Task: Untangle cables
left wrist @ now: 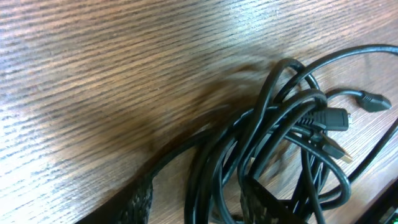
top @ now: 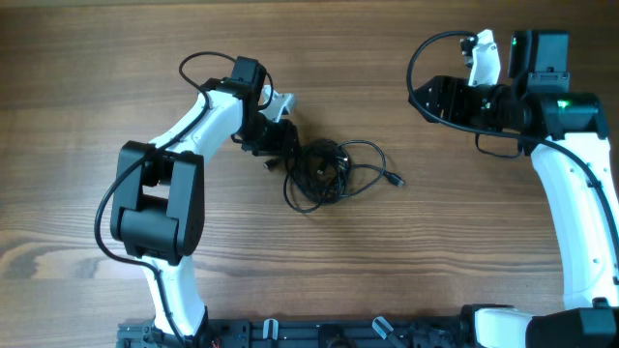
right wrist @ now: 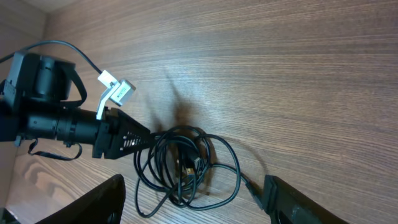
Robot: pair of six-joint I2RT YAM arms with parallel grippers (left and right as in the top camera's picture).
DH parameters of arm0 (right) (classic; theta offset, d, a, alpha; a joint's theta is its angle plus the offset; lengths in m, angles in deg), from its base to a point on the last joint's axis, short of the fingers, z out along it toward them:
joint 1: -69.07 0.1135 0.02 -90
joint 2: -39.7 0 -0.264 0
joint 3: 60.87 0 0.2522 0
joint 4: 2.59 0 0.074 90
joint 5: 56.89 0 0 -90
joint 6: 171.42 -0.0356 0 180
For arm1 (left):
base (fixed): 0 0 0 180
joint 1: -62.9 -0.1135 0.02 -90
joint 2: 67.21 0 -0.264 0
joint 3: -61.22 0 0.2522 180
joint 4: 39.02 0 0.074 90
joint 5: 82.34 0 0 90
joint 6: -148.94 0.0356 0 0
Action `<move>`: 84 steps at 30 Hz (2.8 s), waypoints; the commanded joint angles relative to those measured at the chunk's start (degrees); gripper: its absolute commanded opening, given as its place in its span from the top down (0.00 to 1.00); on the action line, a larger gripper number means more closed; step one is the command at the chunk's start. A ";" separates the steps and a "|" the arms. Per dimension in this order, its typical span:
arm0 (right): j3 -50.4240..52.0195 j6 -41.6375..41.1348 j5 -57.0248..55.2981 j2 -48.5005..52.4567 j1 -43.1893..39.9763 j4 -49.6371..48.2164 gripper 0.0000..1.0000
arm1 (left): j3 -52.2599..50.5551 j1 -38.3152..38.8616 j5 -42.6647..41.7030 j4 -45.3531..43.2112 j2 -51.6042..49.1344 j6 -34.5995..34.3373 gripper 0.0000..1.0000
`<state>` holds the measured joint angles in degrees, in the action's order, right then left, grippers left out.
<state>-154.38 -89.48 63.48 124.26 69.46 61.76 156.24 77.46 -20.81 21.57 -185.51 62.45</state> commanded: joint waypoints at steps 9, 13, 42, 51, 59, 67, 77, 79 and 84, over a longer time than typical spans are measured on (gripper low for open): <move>-0.39 0.15 0.04 0.76 5.29 -1.46 0.27 | -3.08 3.30 -1.09 0.13 -0.76 -0.96 0.81; -0.39 -4.24 0.07 0.76 5.29 -2.19 0.28 | -3.37 3.32 -1.14 -1.07 -0.76 -1.25 0.96; -0.39 -18.08 -0.15 8.81 15.85 -9.25 0.62 | -3.15 2.43 -22.10 -22.88 16.52 -28.02 0.96; -0.39 -19.61 -2.56 13.55 15.85 -10.73 0.57 | -3.15 2.43 -22.08 -22.88 16.52 -31.08 0.96; -0.39 -19.82 -2.93 17.29 15.85 -14.23 0.59 | -3.15 2.75 -22.14 -22.84 16.52 -34.03 0.96; -0.39 -20.94 -2.89 21.14 16.31 -17.62 0.63 | -3.15 4.46 -22.16 -22.86 16.52 -34.05 0.96; -0.39 -21.90 -4.00 23.98 17.46 -20.55 0.96 | -3.15 4.72 -22.91 -22.86 16.52 -34.23 0.96; -0.39 -21.79 -3.63 23.65 16.39 -19.91 0.96 | -3.15 4.66 -21.84 -22.84 16.52 -34.23 0.96; -0.42 -17.29 -1.09 18.12 10.78 -15.72 0.96 | -3.15 4.50 -14.73 -22.60 16.52 -34.23 0.96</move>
<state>-154.38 -109.98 61.34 146.46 83.66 44.88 152.93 81.71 -39.01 -0.85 -170.01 28.55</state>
